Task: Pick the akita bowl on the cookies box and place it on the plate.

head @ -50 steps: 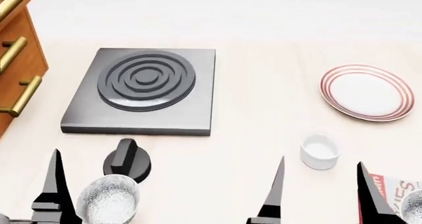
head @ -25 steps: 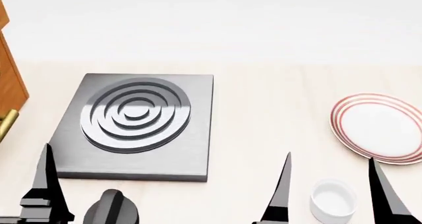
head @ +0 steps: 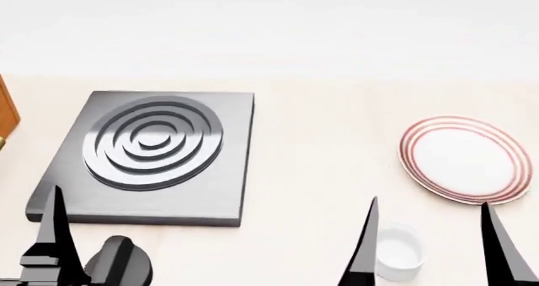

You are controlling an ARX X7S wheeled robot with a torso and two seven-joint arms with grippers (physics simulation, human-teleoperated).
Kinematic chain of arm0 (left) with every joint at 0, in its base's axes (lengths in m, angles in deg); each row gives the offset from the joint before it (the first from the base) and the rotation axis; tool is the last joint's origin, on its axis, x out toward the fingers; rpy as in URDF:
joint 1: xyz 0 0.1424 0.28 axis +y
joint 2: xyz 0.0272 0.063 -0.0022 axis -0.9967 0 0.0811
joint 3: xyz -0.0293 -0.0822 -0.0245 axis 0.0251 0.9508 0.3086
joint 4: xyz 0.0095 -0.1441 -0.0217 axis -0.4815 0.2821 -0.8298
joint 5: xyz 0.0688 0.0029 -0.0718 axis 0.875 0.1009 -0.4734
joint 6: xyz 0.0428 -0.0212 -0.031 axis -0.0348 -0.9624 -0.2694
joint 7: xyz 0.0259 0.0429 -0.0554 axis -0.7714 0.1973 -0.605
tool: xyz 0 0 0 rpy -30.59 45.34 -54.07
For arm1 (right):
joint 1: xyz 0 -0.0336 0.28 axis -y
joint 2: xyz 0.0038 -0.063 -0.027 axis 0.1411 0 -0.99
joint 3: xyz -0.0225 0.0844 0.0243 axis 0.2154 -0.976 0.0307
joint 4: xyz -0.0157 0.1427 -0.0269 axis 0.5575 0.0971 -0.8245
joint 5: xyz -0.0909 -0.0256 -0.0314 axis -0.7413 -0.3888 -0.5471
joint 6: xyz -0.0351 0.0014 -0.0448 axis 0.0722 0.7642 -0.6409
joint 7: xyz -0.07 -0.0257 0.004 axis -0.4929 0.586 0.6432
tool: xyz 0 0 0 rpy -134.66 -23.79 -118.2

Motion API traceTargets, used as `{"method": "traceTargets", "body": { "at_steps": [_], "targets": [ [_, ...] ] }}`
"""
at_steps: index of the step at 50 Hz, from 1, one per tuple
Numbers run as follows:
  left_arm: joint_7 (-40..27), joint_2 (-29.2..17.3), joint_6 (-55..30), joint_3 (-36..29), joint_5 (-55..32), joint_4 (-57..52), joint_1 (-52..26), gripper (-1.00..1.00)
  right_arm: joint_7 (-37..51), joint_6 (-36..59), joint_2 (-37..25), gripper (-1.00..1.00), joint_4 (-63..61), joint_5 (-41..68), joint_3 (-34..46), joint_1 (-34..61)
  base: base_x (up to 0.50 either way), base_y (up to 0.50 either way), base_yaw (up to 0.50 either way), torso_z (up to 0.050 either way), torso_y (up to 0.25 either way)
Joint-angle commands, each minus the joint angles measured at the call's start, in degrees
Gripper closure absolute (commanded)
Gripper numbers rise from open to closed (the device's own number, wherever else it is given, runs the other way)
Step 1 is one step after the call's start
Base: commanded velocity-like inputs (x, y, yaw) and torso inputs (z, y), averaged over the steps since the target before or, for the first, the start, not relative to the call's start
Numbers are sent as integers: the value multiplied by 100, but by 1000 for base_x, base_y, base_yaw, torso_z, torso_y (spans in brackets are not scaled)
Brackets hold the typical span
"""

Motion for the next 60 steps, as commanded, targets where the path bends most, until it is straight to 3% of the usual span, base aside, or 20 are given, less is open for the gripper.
{"method": "traceTargets", "body": {
  "at_steps": [1, 39, 60],
  "targets": [
    [-33, -37, 31, -50, -33, 42, 14, -100, 29, -55, -62, -100, -24, 98, -53, -43, -141, -500, 0, 0, 0],
    [-208, -253, 118, -222, -181, 57, 33, -100, 70, -130, -236, -100, -43, 257, 23, -73, -72, -500, 0, 0, 0],
    [-331, -363, 135, -296, -270, 49, 30, -100, 77, -232, -317, -100, 103, 170, 205, -94, -35, -136, 0, 0, 0]
  ]
}}
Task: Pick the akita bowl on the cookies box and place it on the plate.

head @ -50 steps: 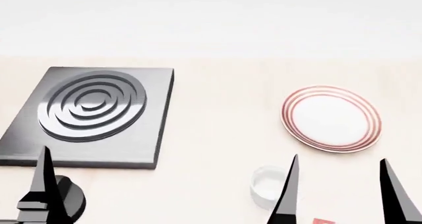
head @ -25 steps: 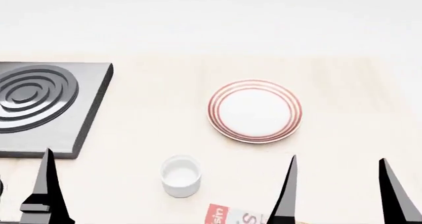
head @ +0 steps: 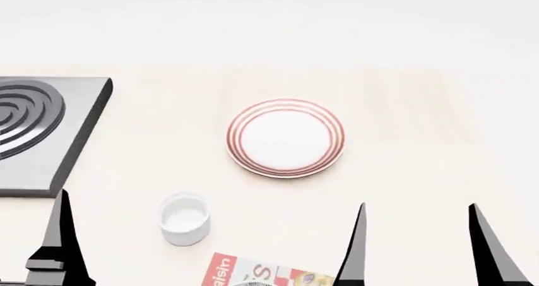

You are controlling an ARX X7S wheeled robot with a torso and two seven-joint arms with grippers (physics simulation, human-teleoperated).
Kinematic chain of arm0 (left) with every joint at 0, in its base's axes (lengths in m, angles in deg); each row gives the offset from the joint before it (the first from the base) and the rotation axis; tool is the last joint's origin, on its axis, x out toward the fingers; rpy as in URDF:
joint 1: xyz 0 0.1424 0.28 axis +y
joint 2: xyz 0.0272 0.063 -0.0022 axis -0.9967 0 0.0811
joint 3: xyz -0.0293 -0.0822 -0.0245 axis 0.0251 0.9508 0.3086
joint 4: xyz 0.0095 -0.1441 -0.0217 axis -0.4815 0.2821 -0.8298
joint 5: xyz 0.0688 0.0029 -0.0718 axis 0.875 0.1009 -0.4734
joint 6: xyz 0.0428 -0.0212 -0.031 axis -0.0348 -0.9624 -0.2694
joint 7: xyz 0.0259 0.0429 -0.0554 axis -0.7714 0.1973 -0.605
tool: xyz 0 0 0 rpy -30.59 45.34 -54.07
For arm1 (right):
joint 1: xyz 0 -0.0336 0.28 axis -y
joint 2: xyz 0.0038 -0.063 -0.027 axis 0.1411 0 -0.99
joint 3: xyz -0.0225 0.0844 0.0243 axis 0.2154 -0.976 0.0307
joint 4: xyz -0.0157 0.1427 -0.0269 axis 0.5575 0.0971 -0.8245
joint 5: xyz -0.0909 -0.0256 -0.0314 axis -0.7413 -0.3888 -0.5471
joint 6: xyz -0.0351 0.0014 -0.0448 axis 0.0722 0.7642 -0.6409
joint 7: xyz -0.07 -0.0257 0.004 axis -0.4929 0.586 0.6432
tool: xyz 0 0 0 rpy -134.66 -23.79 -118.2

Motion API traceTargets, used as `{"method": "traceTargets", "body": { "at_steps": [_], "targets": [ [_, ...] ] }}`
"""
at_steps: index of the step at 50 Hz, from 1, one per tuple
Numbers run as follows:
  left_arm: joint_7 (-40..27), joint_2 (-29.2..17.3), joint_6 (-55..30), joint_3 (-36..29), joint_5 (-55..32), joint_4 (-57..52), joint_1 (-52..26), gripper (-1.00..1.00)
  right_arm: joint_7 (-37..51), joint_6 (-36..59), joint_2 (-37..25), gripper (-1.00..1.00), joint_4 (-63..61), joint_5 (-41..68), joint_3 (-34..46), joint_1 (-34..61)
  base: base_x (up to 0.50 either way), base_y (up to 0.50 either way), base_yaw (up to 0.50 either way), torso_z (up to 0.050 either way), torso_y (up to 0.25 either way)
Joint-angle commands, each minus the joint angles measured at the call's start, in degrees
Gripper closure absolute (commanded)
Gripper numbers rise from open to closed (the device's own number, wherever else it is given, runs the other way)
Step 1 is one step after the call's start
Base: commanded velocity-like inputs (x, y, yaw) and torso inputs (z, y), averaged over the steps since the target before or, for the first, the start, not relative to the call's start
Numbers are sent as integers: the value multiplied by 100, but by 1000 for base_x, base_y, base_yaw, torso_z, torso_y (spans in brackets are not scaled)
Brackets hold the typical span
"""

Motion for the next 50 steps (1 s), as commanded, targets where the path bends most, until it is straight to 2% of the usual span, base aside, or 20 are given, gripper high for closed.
{"method": "traceTargets", "body": {
  "at_steps": [1, 9, 32, 50],
  "targets": [
    [-63, -51, 33, -40, -47, 7, 17, -100, 47, -36, -27, -100, 36, 2, 27, -17, -23, 0, 0, 0, 0],
    [-90, -76, 97, -50, -75, 71, 24, -100, -85, -235, -86, -100, 44, 109, 87, -99, 20, 0, 0, 0, 0],
    [-128, -121, 510, -110, -15, 235, 47, -100, 125, -460, -56, -100, 94, -148, 76, -118, 498, -62, 0, 0, 0],
    [-42, -212, 656, -44, -297, 211, 78, -100, 161, -440, -124, -100, 52, -92, 108, -134, 28, -2, 0, 48, 0]
  ]
}}
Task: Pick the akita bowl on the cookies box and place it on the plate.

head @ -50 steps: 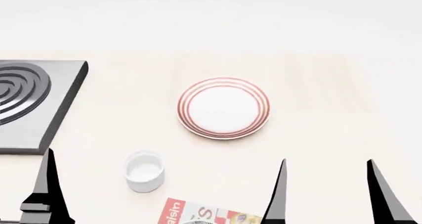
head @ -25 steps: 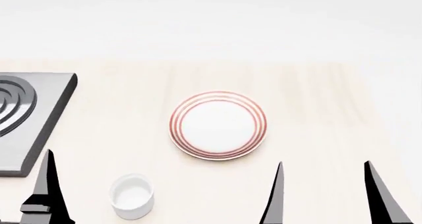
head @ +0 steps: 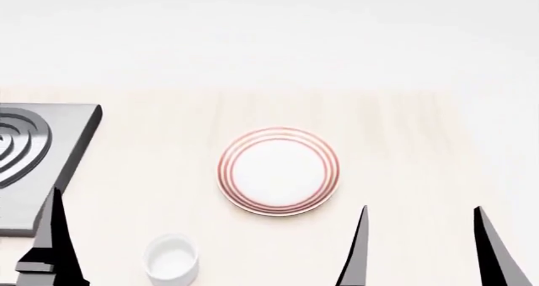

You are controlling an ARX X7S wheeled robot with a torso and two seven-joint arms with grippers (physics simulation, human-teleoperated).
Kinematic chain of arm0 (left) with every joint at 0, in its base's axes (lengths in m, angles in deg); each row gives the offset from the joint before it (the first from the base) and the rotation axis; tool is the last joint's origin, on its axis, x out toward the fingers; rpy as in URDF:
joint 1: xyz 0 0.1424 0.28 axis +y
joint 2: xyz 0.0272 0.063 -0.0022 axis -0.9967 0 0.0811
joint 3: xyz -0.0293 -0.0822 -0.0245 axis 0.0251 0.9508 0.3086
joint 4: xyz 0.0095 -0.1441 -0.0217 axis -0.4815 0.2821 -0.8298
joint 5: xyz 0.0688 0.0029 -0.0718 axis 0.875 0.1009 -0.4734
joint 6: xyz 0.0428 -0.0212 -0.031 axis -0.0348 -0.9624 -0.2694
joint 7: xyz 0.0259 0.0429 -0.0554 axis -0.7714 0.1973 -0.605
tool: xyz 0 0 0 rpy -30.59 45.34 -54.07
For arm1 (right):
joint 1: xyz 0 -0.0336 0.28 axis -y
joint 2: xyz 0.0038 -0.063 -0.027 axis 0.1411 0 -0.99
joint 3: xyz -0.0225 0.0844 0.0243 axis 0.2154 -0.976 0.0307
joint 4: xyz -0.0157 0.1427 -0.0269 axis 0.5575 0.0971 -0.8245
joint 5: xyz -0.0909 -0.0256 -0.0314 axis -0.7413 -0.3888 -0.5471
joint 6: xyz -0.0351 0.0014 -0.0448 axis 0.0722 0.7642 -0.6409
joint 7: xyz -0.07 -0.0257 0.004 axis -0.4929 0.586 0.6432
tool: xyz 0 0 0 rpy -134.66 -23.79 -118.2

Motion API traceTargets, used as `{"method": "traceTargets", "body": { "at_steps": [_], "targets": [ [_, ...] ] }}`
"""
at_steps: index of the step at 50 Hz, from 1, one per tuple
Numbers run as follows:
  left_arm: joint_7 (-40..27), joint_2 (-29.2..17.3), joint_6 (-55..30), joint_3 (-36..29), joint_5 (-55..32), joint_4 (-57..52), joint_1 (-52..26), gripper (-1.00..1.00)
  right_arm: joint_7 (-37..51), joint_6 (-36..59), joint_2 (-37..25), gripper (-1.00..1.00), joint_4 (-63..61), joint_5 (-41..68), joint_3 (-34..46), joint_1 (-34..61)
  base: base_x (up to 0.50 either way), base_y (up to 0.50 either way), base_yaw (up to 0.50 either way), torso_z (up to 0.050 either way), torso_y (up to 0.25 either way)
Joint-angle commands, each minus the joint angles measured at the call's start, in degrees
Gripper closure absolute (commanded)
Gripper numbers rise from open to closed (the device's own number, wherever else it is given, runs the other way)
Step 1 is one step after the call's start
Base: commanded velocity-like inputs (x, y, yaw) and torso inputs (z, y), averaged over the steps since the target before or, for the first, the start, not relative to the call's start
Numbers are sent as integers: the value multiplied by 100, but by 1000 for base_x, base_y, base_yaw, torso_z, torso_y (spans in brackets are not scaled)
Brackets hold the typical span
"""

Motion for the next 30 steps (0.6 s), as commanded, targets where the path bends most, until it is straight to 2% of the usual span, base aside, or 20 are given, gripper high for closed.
{"method": "traceTargets", "body": {
  "at_steps": [1, 23, 30],
  "targets": [
    [-1, -36, 73, 6, -71, 1, 4, -100, 28, -34, -38, -100, -22, 13, 8, -23, 0, 0, 0, 50, 0],
    [-116, -86, -140, -63, -153, 40, -104, -100, 75, 8, -152, -100, -82, 143, -51, -5, 0, 0, 0, 50, 0],
    [-69, -112, -32, -27, -207, 79, -66, -100, 98, 22, -178, -100, -91, 198, -72, 3, 0, 0, 0, 4, 0]
  ]
}}
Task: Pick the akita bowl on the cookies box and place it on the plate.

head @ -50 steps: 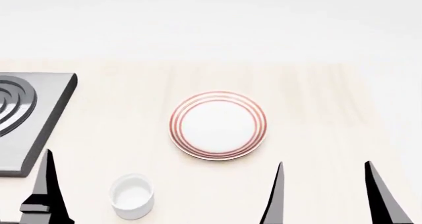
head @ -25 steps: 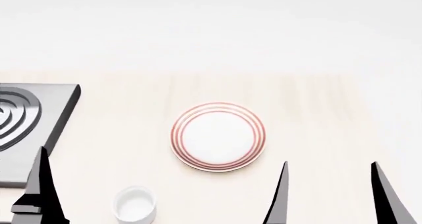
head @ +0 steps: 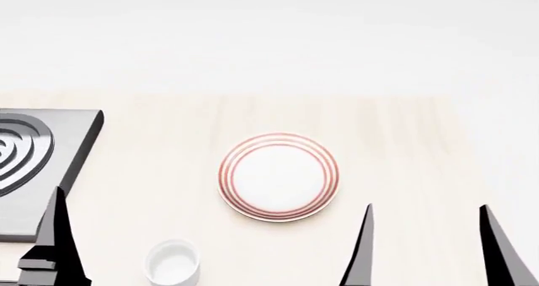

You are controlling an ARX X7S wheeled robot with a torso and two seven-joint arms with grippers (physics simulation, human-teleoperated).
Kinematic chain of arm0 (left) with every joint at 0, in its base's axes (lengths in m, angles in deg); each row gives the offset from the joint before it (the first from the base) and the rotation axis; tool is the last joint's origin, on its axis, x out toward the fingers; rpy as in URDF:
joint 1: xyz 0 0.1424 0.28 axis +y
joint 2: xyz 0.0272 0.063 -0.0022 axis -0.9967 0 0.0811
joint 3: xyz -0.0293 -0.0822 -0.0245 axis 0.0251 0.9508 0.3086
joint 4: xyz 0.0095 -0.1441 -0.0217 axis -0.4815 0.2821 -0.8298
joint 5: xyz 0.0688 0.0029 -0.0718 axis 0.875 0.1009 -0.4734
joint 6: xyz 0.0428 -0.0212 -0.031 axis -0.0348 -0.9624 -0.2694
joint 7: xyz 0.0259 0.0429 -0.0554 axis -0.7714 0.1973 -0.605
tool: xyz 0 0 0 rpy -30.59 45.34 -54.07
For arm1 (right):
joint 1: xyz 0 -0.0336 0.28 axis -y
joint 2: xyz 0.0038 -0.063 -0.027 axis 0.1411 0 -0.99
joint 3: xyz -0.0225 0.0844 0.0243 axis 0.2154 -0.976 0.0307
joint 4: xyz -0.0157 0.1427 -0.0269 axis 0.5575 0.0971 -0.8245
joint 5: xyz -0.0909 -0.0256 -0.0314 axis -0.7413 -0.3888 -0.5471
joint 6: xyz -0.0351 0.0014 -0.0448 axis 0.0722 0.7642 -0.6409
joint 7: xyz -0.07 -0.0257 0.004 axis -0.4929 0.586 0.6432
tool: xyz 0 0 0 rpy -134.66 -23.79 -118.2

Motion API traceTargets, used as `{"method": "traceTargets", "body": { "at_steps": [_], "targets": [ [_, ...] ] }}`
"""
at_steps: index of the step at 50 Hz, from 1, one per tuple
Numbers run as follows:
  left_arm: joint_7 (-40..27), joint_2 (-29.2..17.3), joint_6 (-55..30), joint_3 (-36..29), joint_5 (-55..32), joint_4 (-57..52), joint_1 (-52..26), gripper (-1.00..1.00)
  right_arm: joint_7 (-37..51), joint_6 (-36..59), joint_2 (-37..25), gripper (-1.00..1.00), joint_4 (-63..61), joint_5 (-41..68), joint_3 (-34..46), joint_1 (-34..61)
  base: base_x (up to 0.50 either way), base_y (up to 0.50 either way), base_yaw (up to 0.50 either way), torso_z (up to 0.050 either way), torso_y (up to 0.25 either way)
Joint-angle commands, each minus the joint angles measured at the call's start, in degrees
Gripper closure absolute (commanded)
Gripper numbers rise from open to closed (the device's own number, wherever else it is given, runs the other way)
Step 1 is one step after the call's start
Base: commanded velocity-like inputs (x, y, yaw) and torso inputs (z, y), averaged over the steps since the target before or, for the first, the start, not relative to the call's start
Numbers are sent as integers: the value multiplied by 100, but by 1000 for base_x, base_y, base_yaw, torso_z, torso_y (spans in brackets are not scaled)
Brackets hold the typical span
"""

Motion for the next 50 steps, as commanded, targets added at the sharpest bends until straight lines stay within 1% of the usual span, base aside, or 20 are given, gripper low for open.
{"method": "traceTargets", "body": {
  "at_steps": [1, 22, 50],
  "targets": [
    [5, -23, 84, 12, -29, 59, 20, -100, 35, -1, -38, -100, -4, 52, -22, 7, 0, 0, 0, 0, 0],
    [-21, -61, 207, -2, -1, 123, 47, -100, 80, -60, -87, -100, -14, 30, 21, -25, 0, 0, 0, 0, -5],
    [-93, -108, 334, -35, 60, 127, 67, -100, 144, -114, -152, -100, -8, 46, 43, -34, 0, 0, 0, 0, -250]
  ]
}}
